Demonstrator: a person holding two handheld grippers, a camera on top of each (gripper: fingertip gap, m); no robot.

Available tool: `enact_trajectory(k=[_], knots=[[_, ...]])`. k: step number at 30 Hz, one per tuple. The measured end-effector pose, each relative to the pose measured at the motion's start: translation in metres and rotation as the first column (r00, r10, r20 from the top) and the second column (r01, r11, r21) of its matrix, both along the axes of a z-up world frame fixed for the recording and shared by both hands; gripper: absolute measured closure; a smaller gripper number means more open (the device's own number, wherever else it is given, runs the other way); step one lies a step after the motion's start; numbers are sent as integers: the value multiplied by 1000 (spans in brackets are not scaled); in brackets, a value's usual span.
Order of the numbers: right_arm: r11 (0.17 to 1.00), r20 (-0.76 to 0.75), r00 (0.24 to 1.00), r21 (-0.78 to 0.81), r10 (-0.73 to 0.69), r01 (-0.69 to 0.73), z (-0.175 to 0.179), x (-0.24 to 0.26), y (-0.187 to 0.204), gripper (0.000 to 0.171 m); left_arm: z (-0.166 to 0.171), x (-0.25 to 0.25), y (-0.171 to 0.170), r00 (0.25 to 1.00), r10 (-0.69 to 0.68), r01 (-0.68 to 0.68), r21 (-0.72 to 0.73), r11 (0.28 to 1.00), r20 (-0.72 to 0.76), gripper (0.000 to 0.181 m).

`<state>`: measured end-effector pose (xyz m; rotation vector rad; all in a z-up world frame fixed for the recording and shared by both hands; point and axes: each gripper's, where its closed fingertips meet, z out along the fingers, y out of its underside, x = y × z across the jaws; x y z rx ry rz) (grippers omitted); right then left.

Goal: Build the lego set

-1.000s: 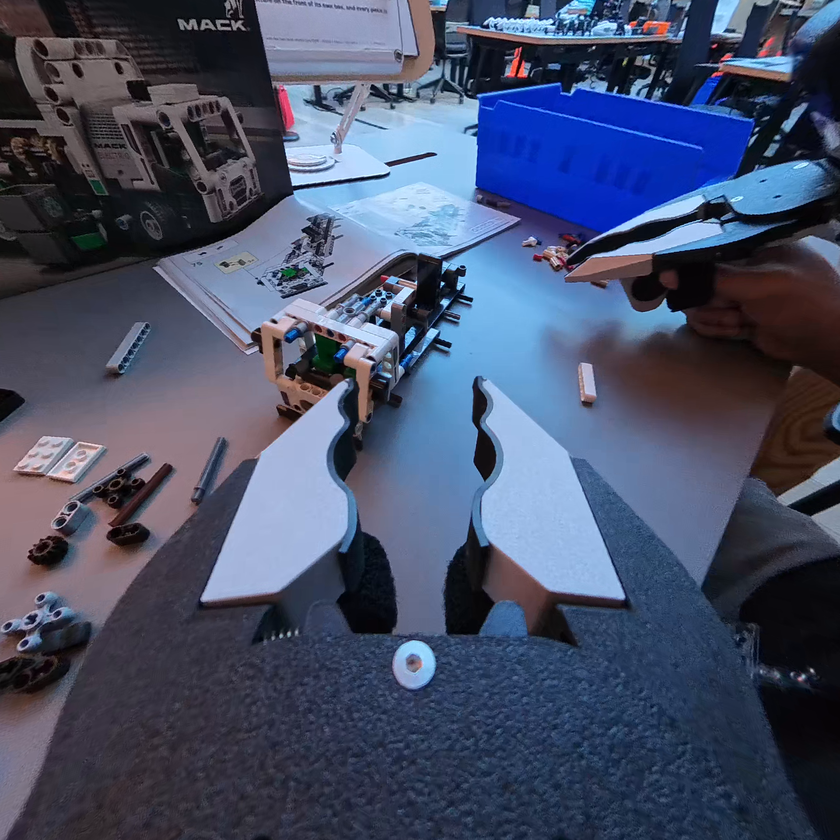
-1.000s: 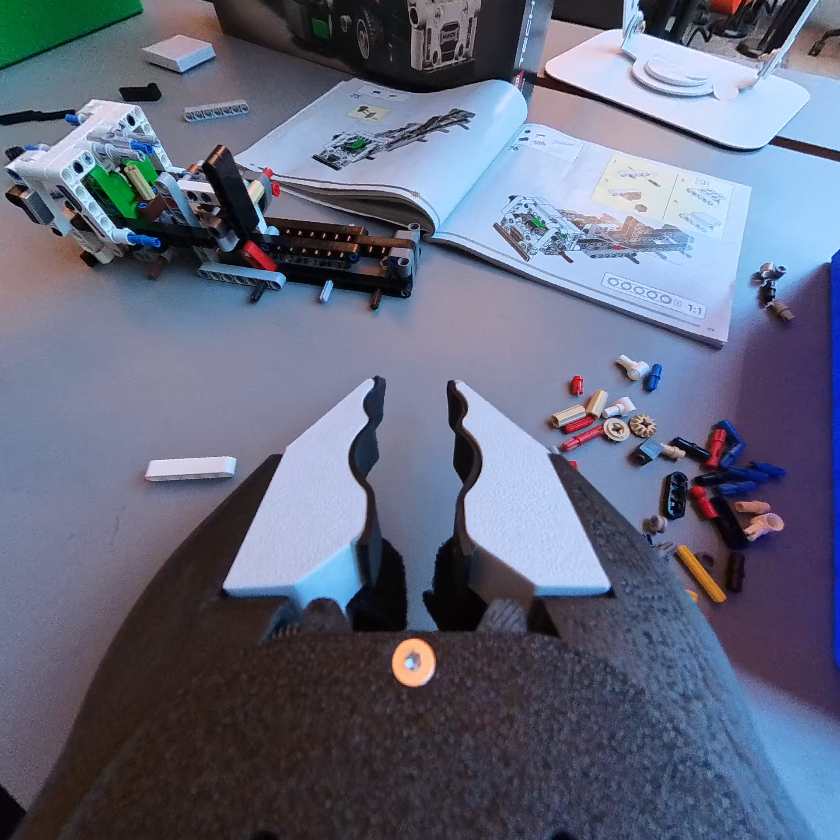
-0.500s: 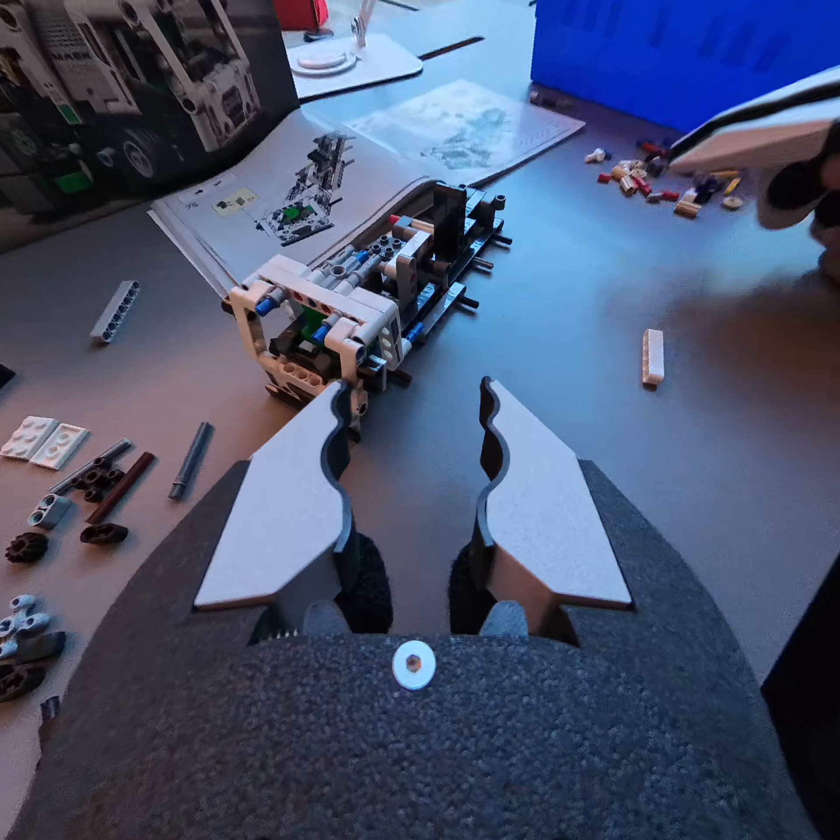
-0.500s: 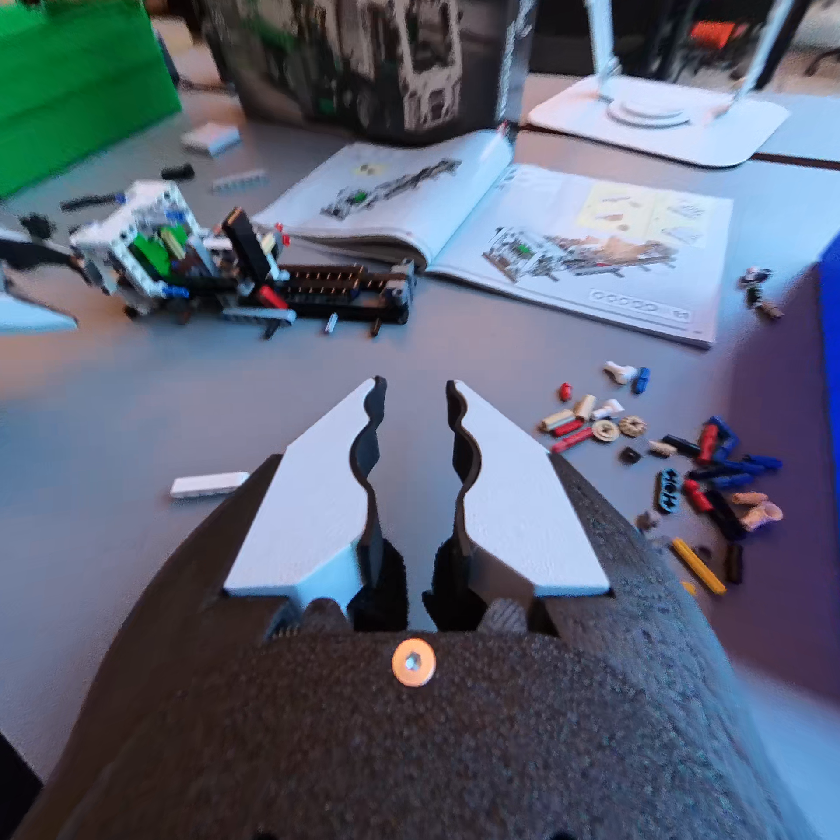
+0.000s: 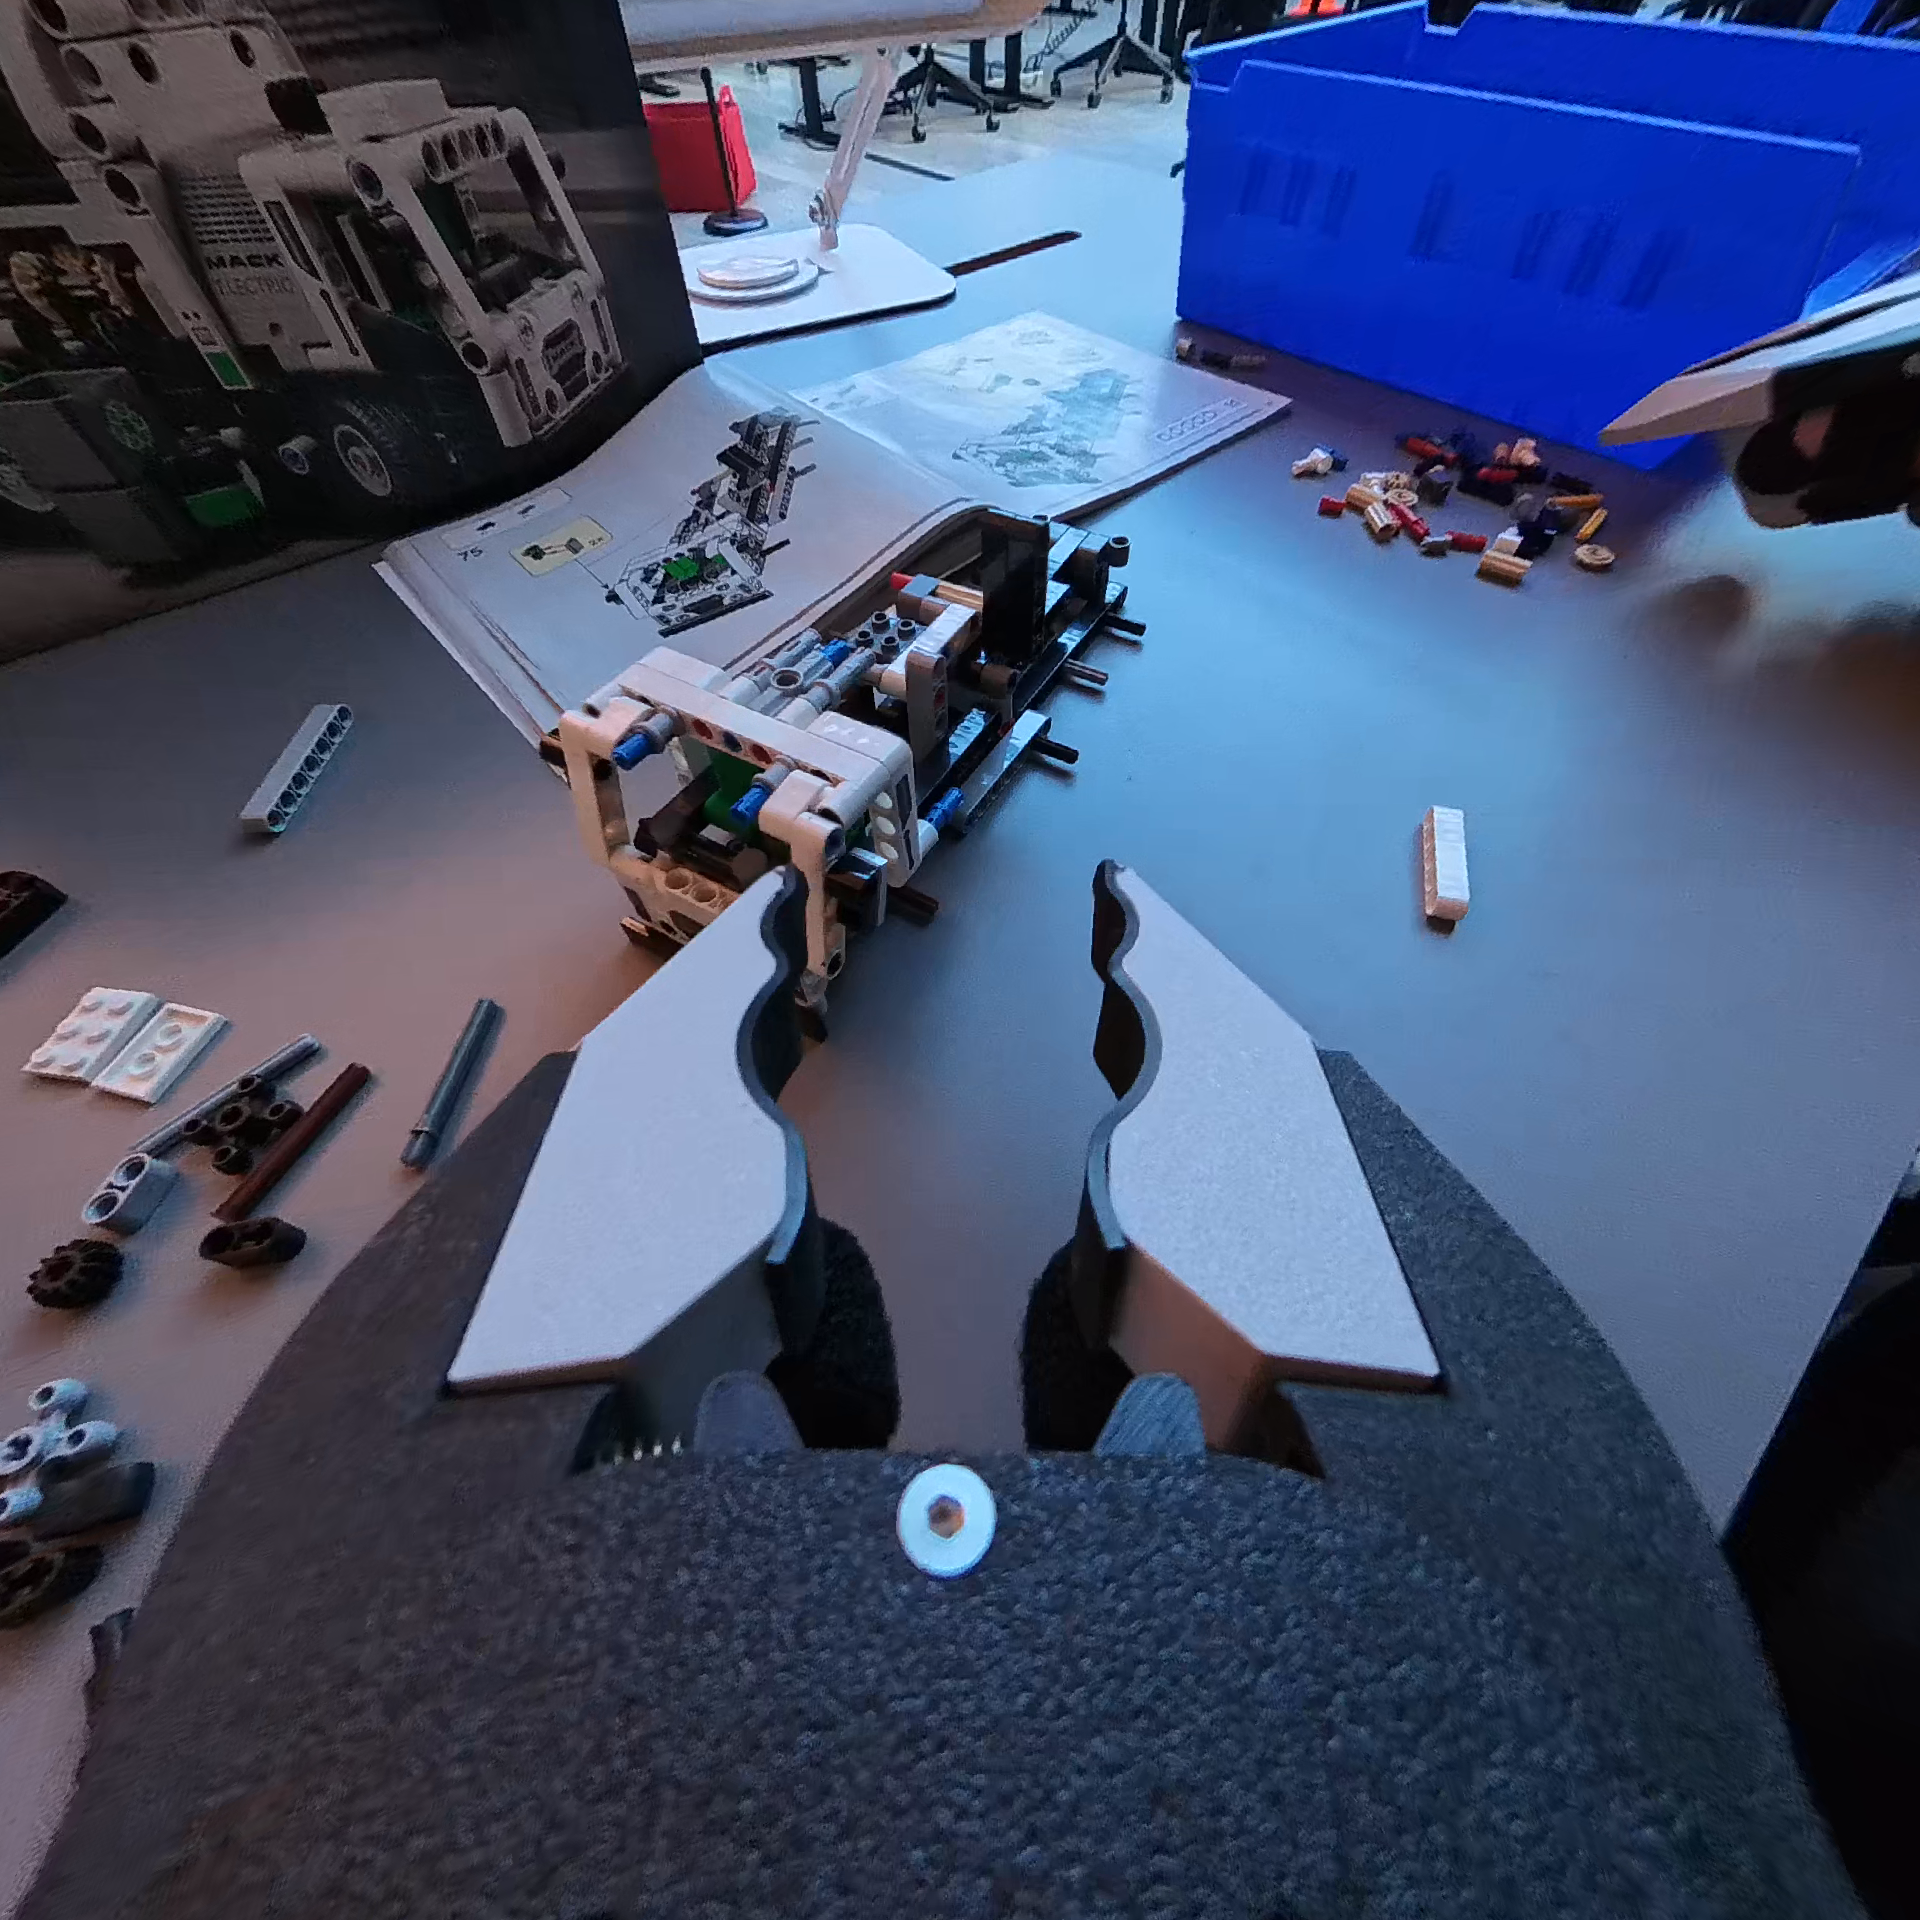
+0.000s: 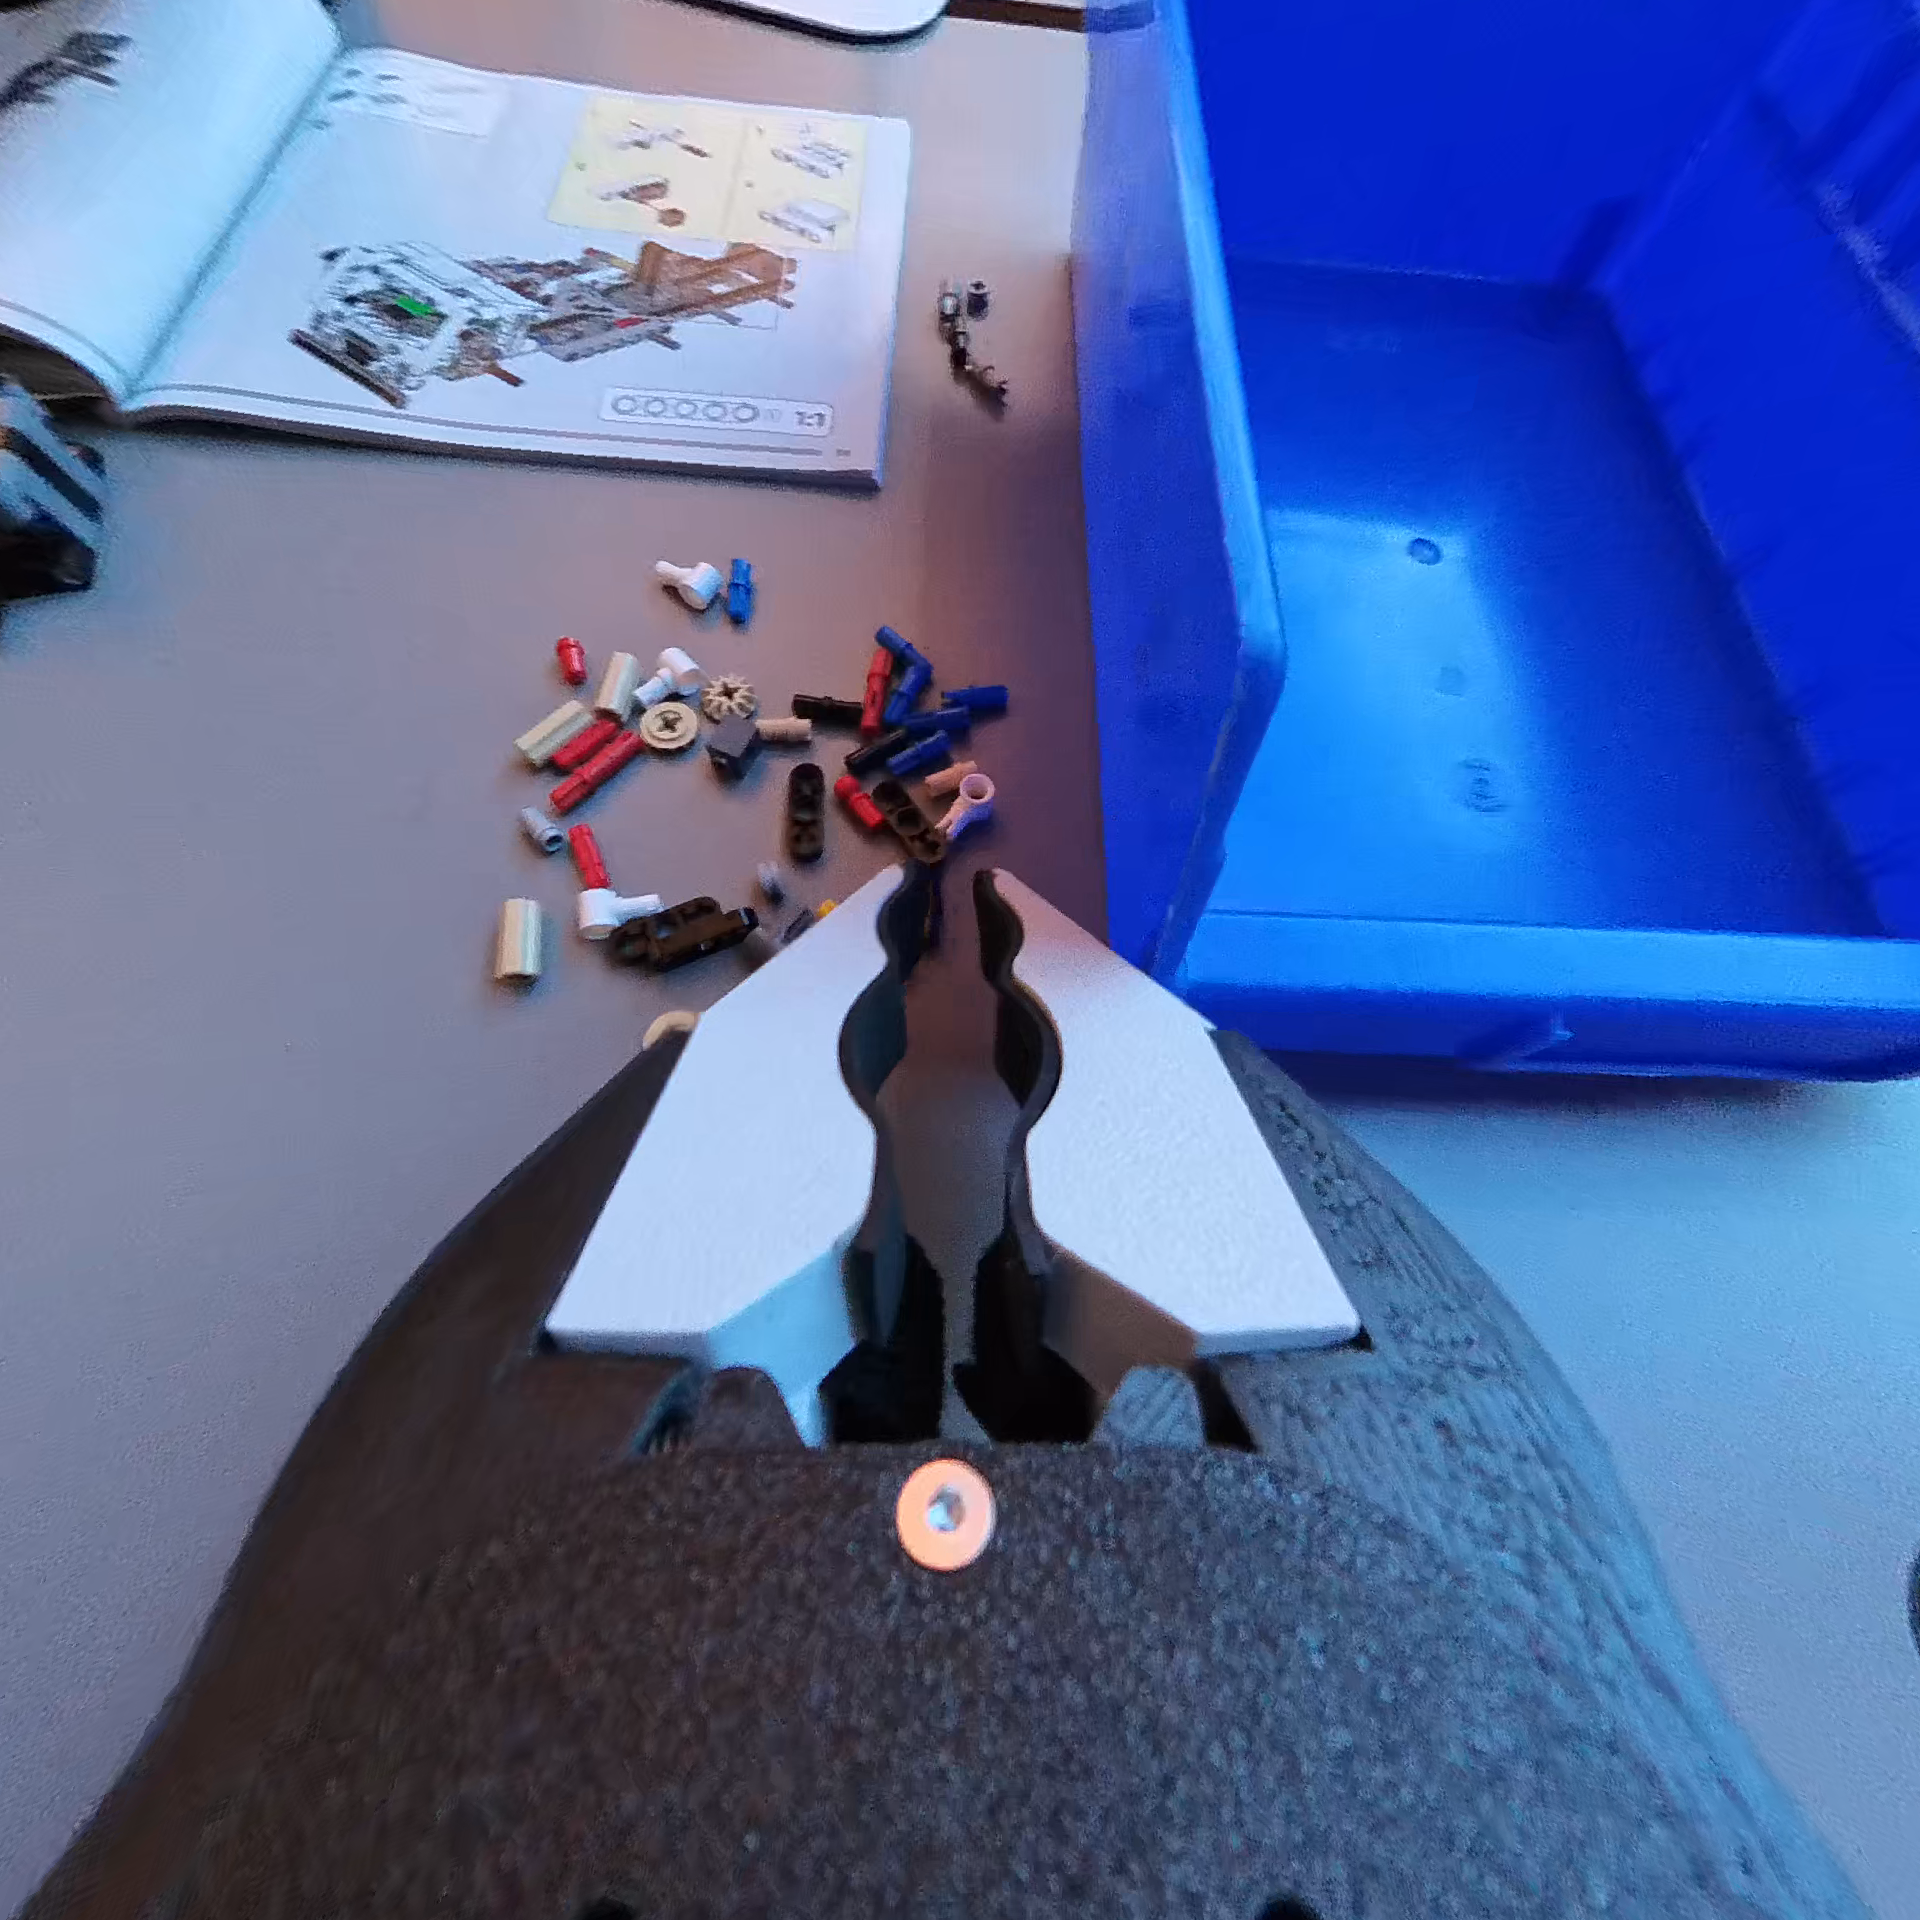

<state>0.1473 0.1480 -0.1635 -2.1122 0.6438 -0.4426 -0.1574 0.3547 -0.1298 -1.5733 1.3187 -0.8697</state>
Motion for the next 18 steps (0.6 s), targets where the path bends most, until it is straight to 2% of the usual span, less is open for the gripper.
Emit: enact_trajectory(k=[5,12,18], knots=[[991,36,998,-119,-57,61,-11,6,0,162,4,-1,-1,999,-19,20,-32,999,34,127],[993,-57,997,-105,-59,52,-17,0,3,159,9,-2,-2,996,-43,48,-73,996,74,128],[993,-57,997,-112,-50,43,-18,-4,6,168,15,-5,-1,992,-42,53,-97,994,116,128]])
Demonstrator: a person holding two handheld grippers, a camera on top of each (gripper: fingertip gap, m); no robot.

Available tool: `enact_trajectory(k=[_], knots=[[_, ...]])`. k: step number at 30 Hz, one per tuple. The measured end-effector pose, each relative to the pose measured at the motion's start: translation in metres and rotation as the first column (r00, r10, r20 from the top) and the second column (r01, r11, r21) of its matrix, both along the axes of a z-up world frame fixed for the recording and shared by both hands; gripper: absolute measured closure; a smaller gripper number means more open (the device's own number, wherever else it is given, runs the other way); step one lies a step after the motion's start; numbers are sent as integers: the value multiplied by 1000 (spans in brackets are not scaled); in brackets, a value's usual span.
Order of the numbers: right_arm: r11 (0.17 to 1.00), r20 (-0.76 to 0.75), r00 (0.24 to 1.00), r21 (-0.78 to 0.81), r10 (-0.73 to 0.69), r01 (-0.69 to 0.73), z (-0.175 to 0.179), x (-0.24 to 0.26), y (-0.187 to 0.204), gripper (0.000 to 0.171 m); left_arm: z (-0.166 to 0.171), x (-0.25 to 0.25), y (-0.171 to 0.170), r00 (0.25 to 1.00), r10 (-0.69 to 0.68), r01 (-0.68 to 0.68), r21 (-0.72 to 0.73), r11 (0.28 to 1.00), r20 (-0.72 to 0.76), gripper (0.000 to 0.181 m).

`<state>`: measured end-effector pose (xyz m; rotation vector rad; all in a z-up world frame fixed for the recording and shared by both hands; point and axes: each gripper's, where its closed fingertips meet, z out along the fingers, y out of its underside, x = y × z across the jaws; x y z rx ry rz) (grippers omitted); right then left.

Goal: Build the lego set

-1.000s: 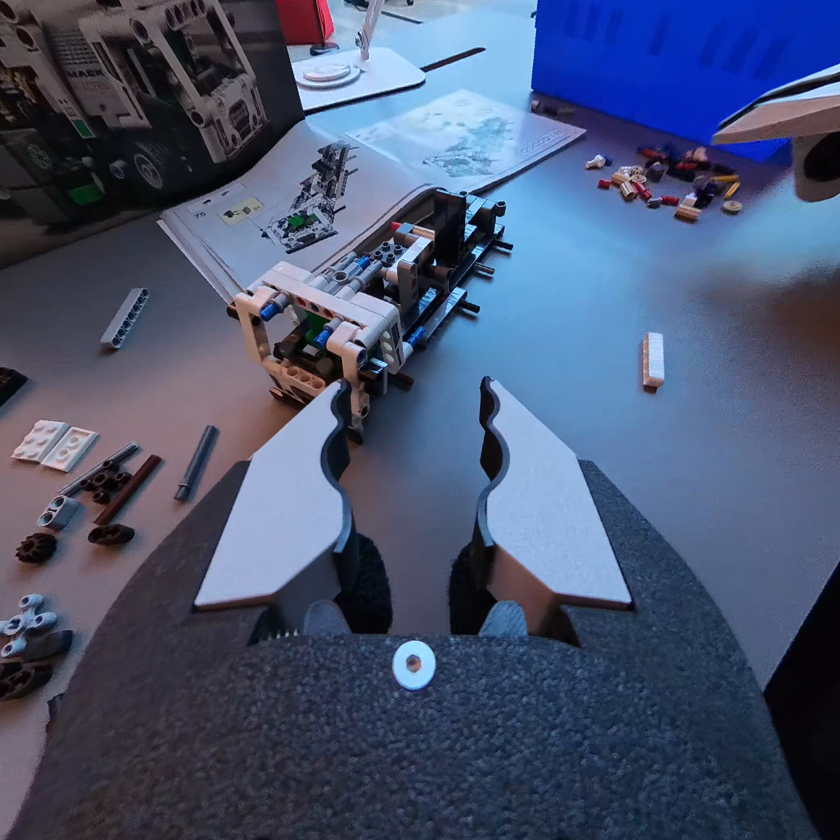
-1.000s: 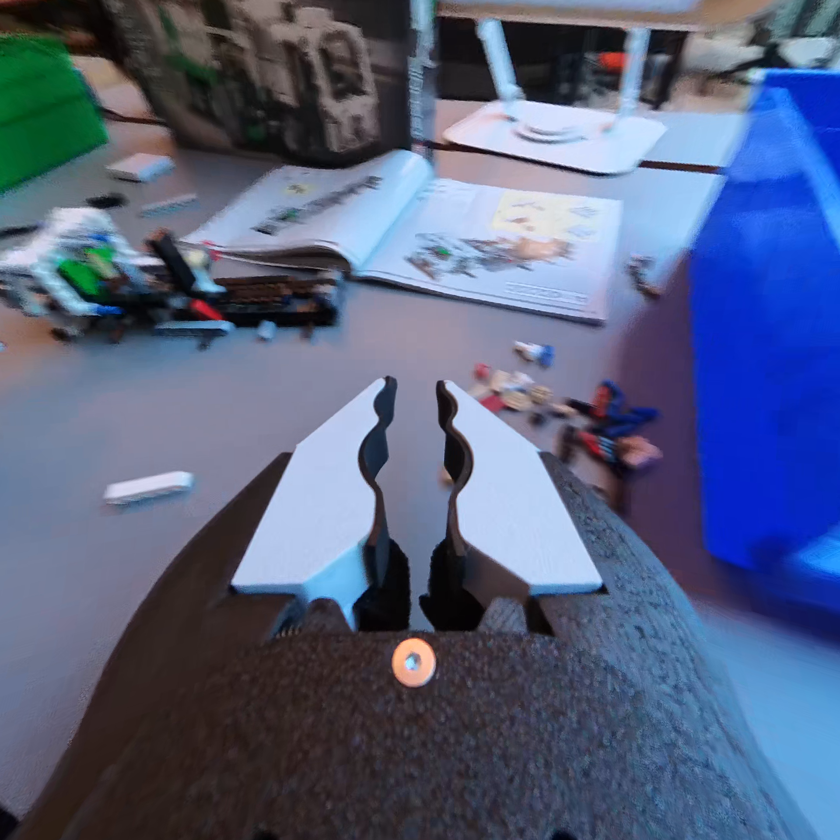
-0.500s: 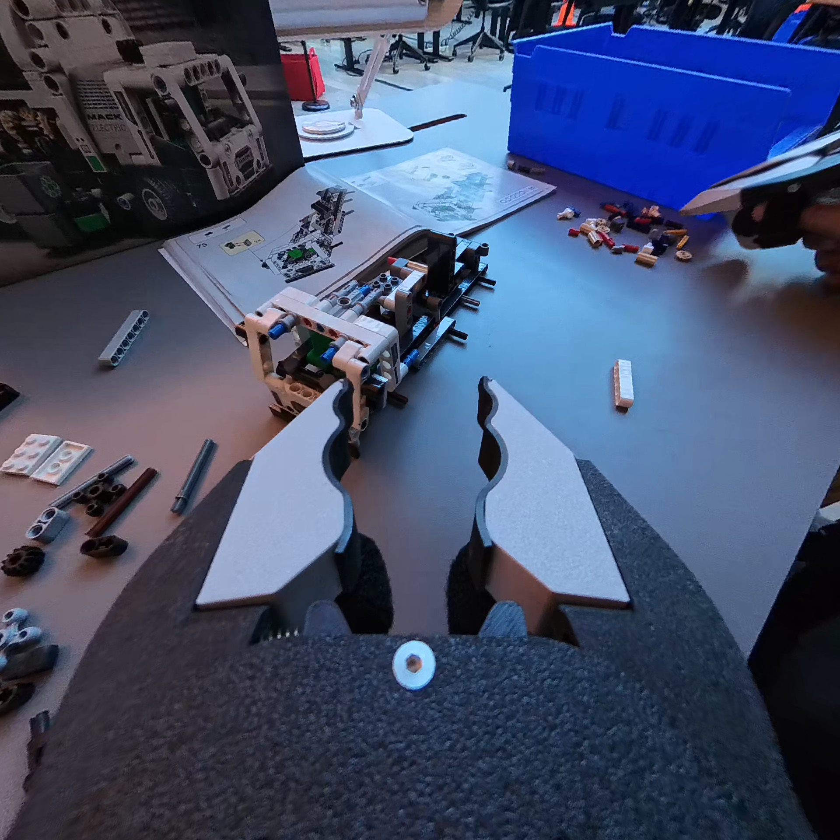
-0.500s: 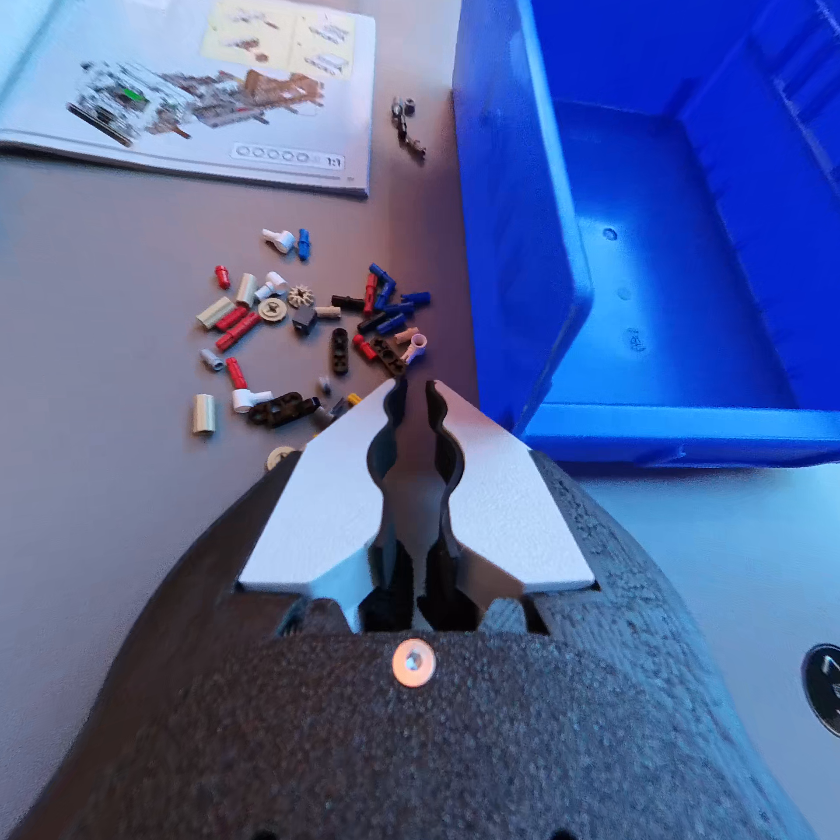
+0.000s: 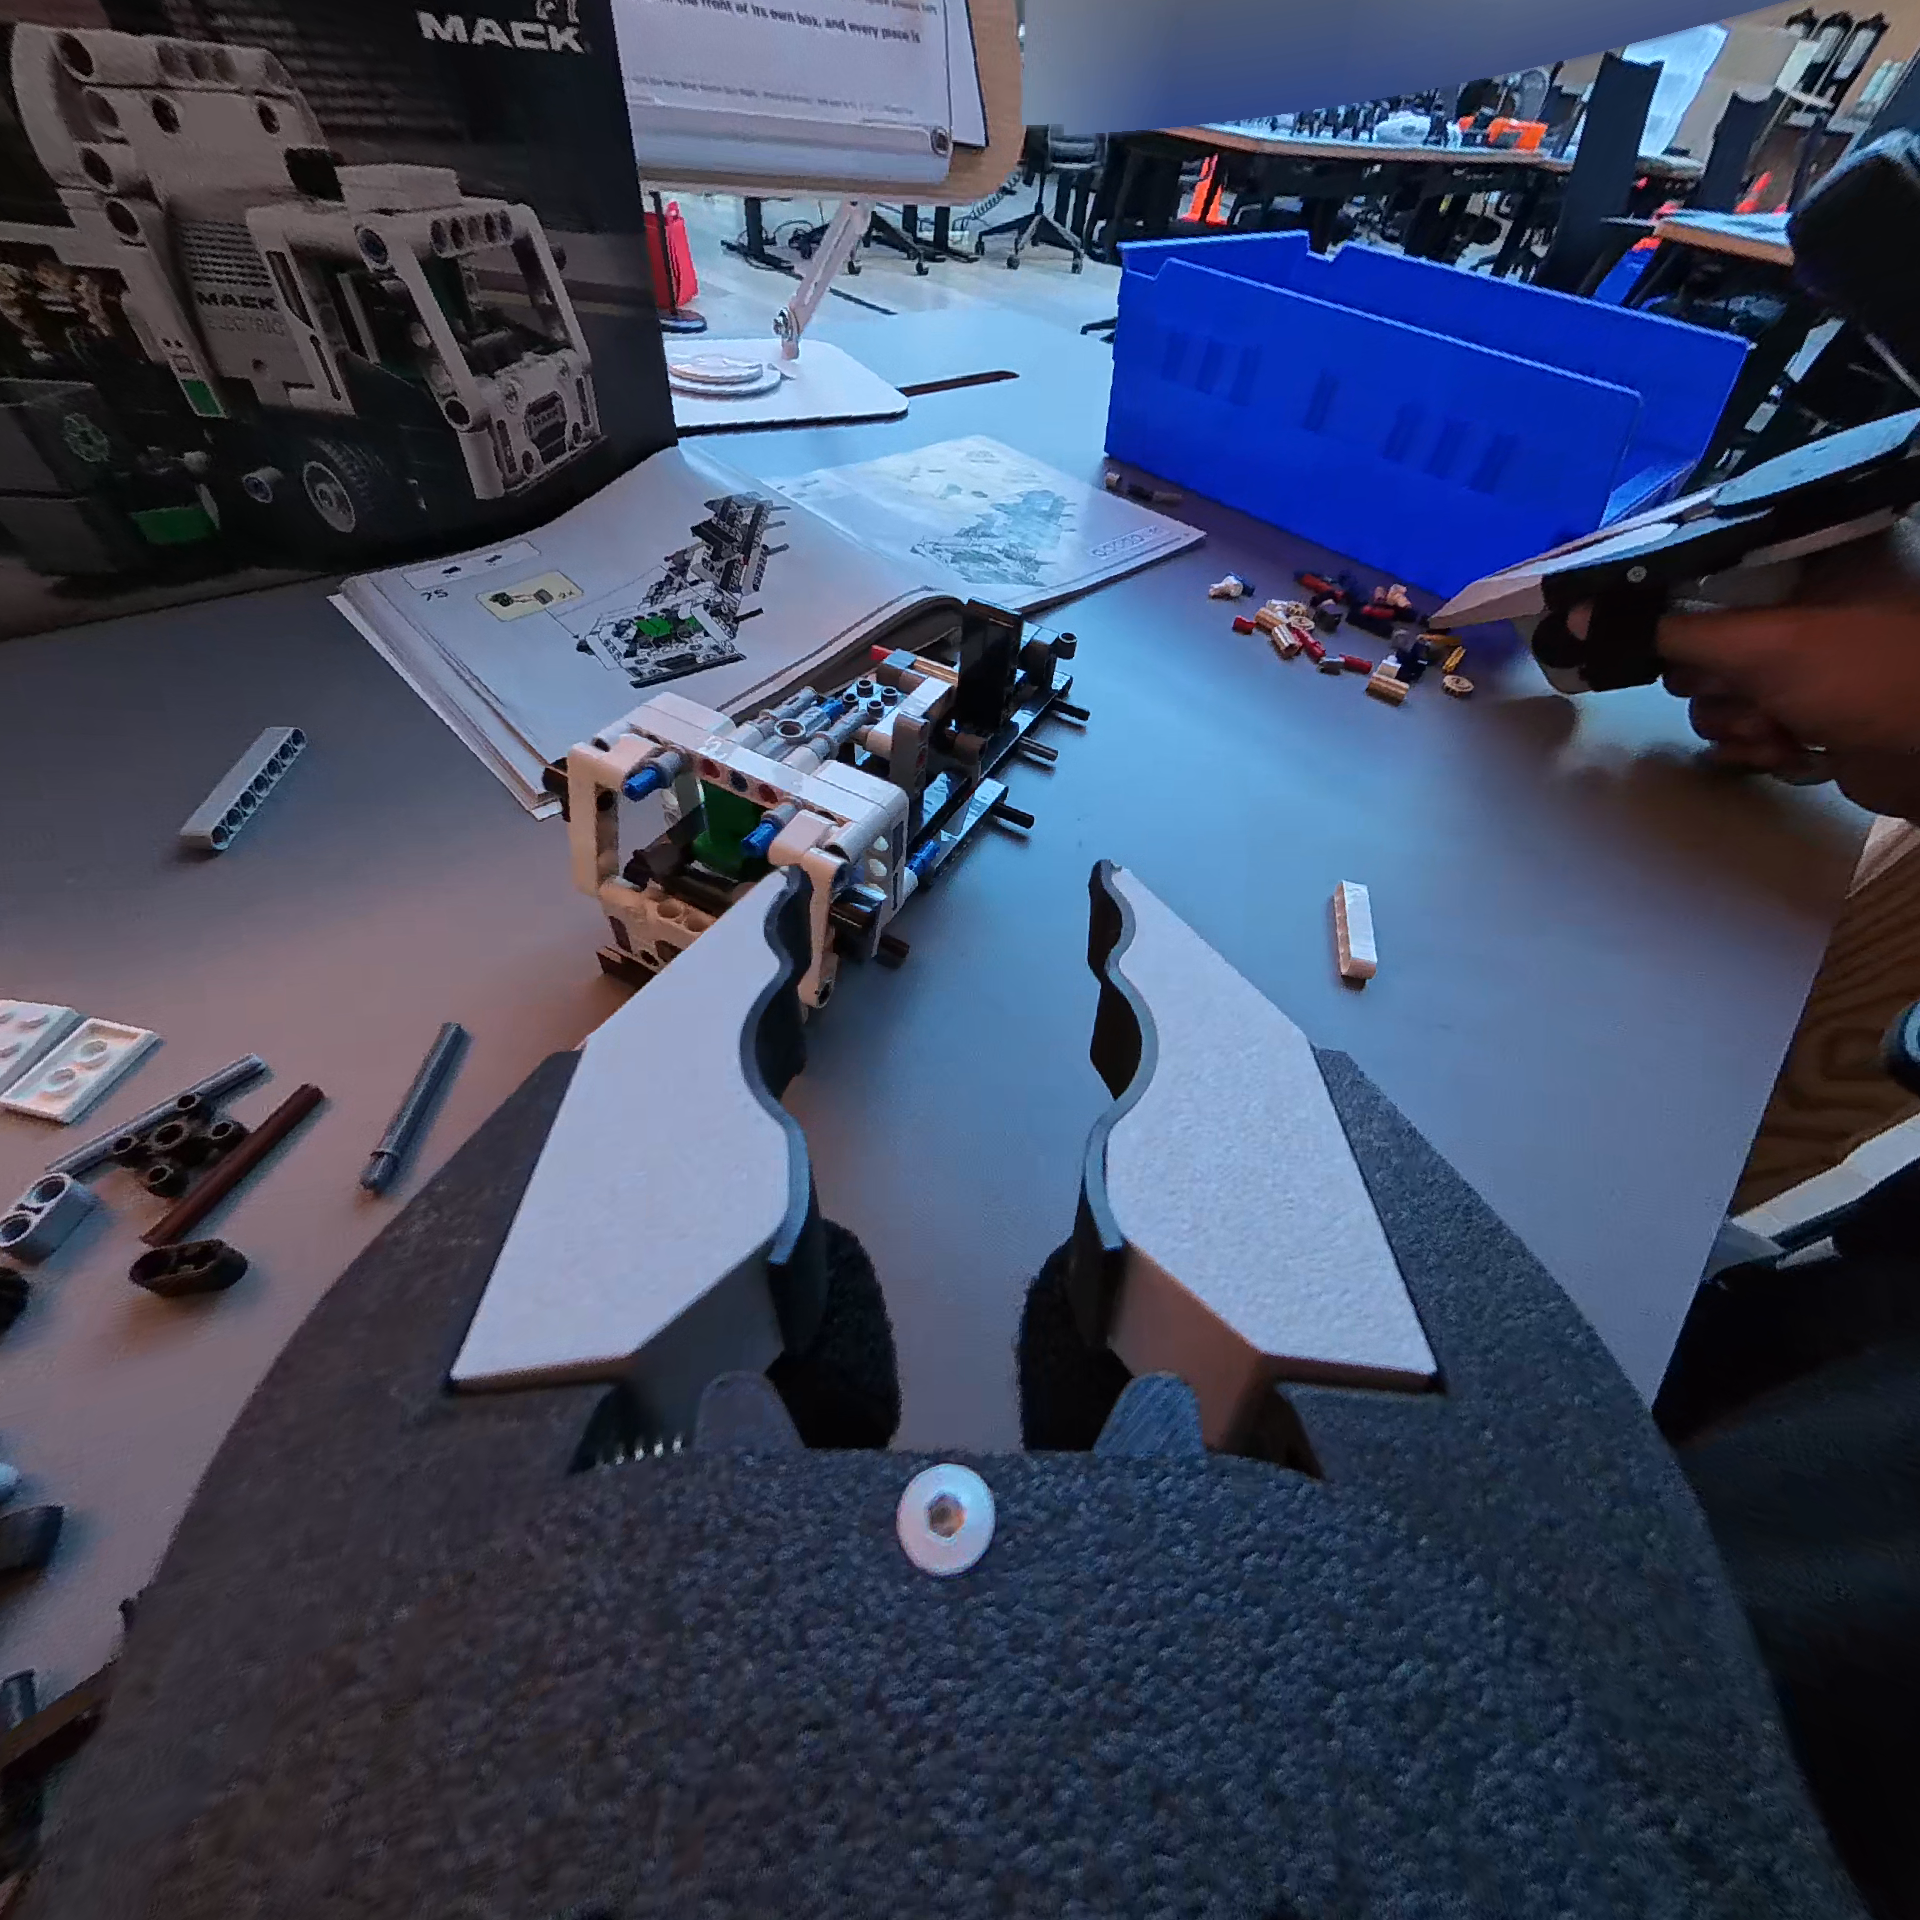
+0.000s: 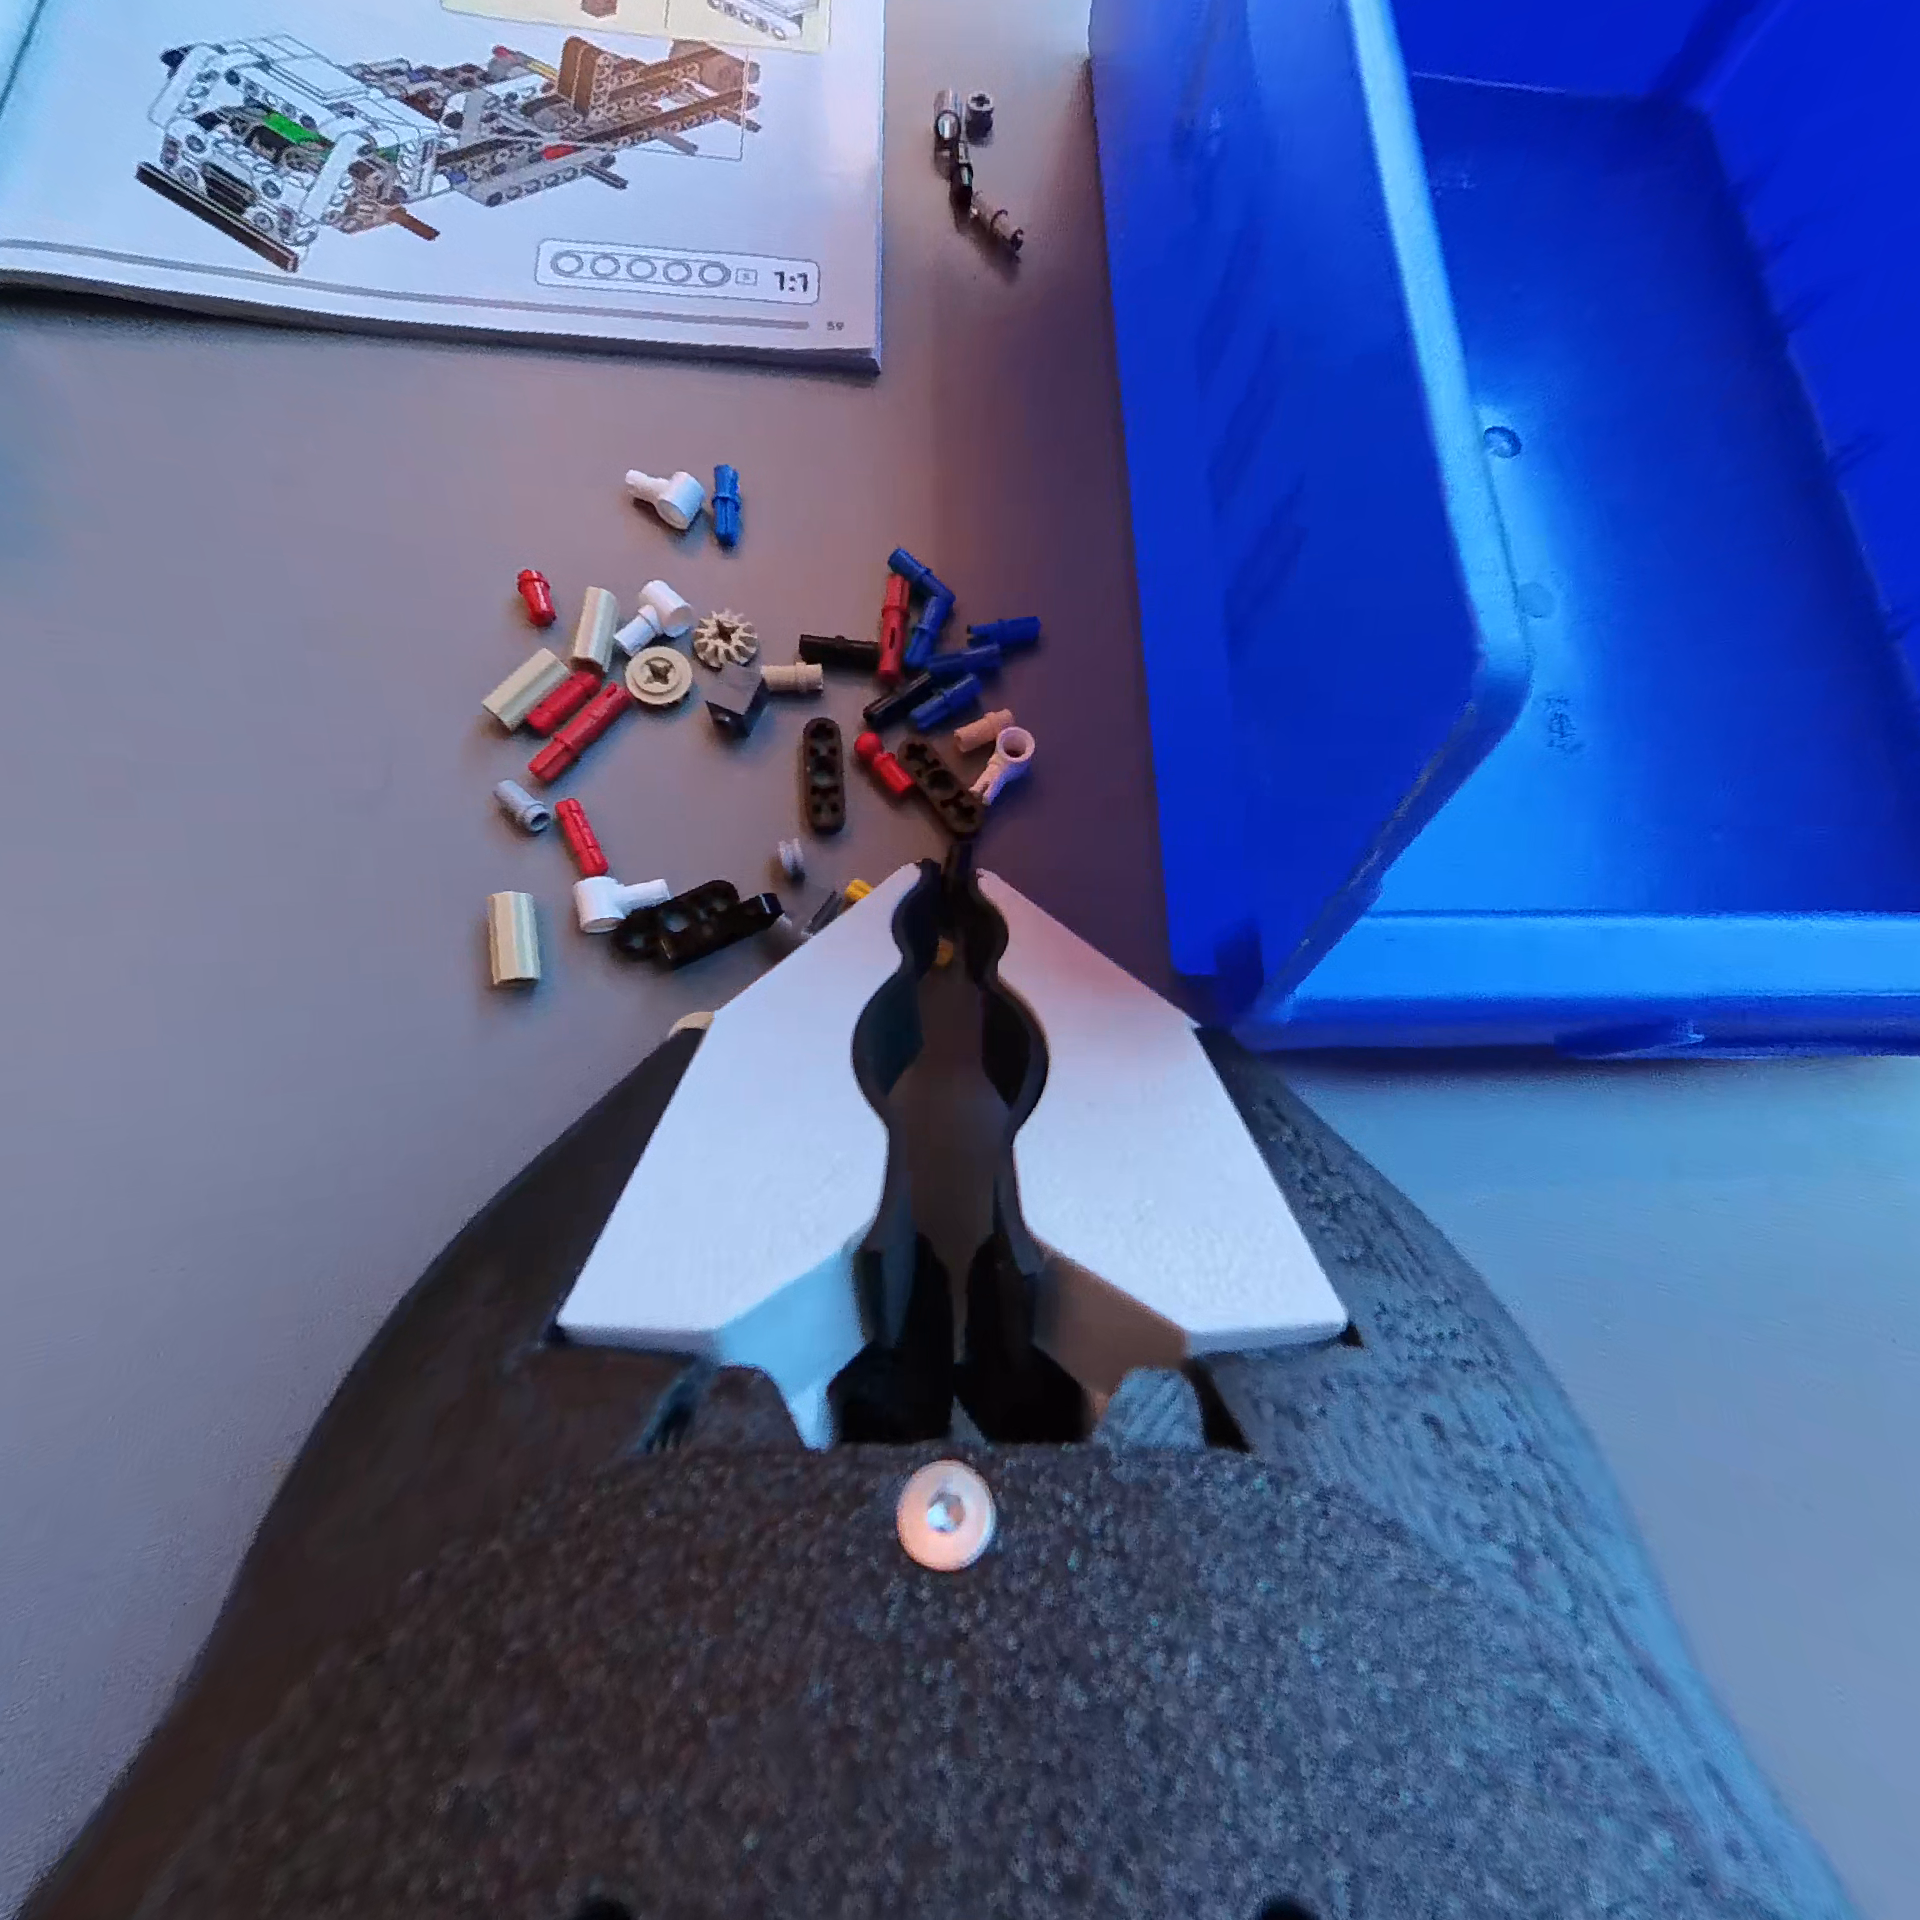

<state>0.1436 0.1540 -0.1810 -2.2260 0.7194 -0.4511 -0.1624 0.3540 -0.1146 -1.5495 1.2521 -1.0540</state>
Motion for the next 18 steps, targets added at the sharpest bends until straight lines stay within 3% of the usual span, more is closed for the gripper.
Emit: enact_trajectory(k=[7,11,13,15,18], knots=[[992,94,992,83,83,-91,24,-14,13,171,6,-4,4,999,17,-16,-22,1000,45,129],[938,23,952,169,304,-304,31,-73,46,171,7,-4,5,998,20,-19,-23,1000,51,129],[967,103,969,92,227,-236,26,-62,36,171,7,-4,4,998,20,-19,-19,1000,52,129],[995,199,980,84,32,-49,31,-24,8,169,8,-5,4,998,25,-25,-11,1000,57,129],[992,62,997,120,-34,27,19,-8,-1,148,8,-5,4,998,26,-25,-9,1000,53,129]])
